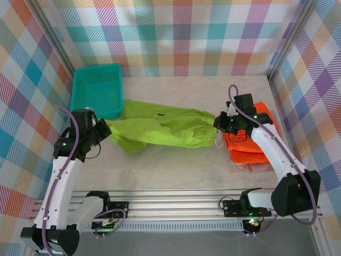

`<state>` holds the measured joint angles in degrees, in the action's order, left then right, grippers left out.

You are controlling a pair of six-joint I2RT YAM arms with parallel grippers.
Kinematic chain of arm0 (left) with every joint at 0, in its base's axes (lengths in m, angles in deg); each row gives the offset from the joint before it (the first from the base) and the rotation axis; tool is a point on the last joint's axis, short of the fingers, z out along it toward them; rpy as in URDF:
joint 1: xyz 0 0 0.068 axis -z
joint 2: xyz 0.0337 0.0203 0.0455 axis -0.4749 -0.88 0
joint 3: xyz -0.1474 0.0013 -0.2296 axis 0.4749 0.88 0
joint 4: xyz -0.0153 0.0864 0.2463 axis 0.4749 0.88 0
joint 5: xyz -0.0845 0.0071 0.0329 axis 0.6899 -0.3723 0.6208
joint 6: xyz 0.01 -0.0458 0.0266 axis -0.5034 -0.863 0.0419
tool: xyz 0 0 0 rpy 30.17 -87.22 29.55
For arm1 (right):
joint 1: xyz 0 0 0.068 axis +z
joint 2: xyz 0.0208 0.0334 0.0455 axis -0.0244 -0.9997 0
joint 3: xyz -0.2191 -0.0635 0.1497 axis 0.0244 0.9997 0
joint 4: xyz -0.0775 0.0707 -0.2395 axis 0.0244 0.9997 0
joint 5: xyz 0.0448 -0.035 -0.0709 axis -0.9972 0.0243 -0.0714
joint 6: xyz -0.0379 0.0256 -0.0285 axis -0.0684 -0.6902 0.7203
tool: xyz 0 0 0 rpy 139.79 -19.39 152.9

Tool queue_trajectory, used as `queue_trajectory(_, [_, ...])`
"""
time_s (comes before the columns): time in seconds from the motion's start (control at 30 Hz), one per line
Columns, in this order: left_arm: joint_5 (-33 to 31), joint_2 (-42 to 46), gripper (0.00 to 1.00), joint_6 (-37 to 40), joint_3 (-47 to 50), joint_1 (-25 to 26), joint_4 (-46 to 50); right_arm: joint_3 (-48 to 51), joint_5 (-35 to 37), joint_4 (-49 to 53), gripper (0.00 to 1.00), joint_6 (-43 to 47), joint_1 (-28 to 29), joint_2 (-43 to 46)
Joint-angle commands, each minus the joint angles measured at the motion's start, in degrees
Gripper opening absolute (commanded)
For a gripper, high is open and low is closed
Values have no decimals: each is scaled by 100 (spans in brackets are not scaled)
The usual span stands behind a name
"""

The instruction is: Fold and stack the shorts

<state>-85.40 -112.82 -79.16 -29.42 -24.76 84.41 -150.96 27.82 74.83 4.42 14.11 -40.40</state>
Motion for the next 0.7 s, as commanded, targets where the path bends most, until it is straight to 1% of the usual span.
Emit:
queue_trajectory(0.0, [213, -125, 1, -410, 588, -66, -335, -239, -557, 33, 18, 122, -41, -450])
queue_trajectory(0.03, [164, -181, 1, -509, 789, -65, -451, -230, -698, -64, 27, 104, -40, -587])
queue_trajectory(0.1, [35, -346, 1, -678, 1086, -61, -654, -230, -865, -204, 39, 84, -38, -800])
queue_trajectory(0.17, [11, -560, 0, -765, 1262, -69, -842, -273, -763, -193, 49, 151, -41, -891])
queue_trajectory(0.23, [30, -743, 0, -797, 1320, -61, -923, -256, -500, -44, 54, 215, -41, -768])
queue_trajectory(0.3, [43, -868, 0, -779, 1342, -61, -972, -40, -243, 17, 56, 185, -34, -437])
queue_trajectory(0.4, [26, -881, 0, -769, 1434, -61, -1050, 587, -229, 100, 56, -154, -1, 173])
queue_trajectory(0.5, [13, -804, 0, -778, 1505, -66, -1089, 1404, -383, 129, 54, -727, 61, 777])
queue_trajectory(0.67, [13, -726, 0, -789, 1570, -61, -1109, 2585, -496, -234, 50, -1851, 181, 1752])
